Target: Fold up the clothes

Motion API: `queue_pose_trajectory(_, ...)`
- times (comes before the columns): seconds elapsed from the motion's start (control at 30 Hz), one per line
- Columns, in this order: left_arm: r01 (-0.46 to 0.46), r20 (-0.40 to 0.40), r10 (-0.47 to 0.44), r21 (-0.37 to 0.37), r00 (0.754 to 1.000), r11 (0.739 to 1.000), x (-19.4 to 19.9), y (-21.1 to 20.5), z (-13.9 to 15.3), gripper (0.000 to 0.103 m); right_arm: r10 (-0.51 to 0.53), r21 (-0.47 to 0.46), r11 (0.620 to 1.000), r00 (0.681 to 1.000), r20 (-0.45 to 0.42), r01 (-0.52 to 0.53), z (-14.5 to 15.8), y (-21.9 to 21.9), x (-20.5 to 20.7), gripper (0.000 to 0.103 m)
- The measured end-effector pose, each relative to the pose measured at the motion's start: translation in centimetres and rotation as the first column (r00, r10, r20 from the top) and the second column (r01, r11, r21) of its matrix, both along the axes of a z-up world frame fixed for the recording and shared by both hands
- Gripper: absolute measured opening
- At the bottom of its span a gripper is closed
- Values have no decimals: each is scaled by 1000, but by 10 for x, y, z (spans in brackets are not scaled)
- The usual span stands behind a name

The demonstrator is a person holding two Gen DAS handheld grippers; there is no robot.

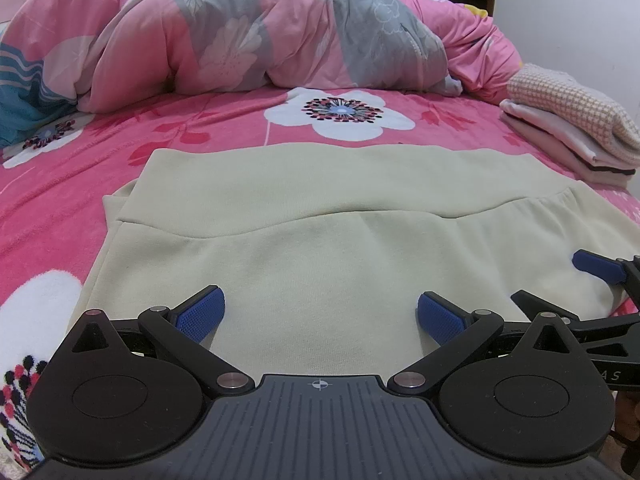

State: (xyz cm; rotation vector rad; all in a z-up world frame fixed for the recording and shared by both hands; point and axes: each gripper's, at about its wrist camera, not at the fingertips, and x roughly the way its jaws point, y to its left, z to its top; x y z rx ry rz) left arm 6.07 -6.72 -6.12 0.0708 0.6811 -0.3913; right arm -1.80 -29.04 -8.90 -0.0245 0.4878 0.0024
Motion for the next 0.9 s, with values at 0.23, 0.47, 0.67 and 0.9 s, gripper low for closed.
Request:
queue_pose_trajectory(0.23,0,0,0,0,1000,1000,0,0,0,103,-1,0,1000,1000,2,1,0,0,-1,103)
queue_pose_trajectory(0.47,0,-1,0,1,1000,1000,0,0,0,103,-2,0,1000,1000,3,2,0,1,-1,103)
queue_pose_trajectory(0.67,0,-1,0,1,1000,1000,0,0,0,103,-2,-1,1000,1000,3,2,-1,2,-1,103)
queue_pose_trajectory(0.9,1,0,-1,0,1000,1000,1,0,0,103,-2,-1,1000,1000,4,2,0,1,-1,103)
